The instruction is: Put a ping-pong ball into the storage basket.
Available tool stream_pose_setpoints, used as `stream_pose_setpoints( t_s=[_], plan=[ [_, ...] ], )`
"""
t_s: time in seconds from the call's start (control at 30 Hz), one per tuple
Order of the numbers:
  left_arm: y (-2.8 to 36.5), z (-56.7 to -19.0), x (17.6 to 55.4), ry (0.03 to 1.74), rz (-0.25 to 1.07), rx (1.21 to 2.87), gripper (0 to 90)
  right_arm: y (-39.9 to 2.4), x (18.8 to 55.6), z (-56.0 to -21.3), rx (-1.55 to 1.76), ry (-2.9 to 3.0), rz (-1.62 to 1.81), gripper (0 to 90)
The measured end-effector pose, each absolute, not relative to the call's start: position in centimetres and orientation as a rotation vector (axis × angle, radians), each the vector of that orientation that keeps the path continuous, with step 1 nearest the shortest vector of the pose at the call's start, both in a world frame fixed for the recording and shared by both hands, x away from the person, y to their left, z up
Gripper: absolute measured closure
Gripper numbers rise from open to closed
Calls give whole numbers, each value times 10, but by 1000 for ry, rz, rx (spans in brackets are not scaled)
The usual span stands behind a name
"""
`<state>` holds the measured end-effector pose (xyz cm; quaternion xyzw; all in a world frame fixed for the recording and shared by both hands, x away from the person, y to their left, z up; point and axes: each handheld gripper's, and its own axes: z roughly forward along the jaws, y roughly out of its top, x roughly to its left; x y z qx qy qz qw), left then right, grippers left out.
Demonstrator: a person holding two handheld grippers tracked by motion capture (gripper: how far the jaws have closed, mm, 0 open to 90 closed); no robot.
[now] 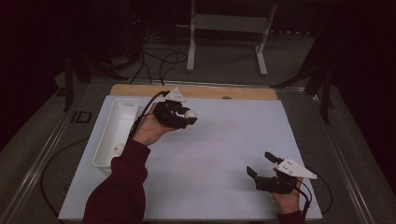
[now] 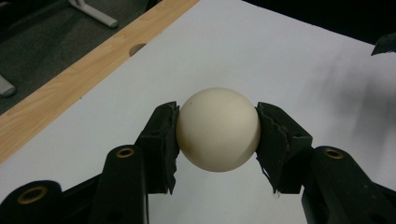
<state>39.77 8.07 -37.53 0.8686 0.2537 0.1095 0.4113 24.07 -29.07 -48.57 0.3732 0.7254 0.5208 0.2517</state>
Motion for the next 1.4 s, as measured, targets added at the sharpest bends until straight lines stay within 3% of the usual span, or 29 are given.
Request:
stream_pose_setpoints(
  t_s=[1.4],
  plan=[
    [102,-370,394,659,294,2185,511,-290,241,-486,1013,1975,1417,85]
  ],
)
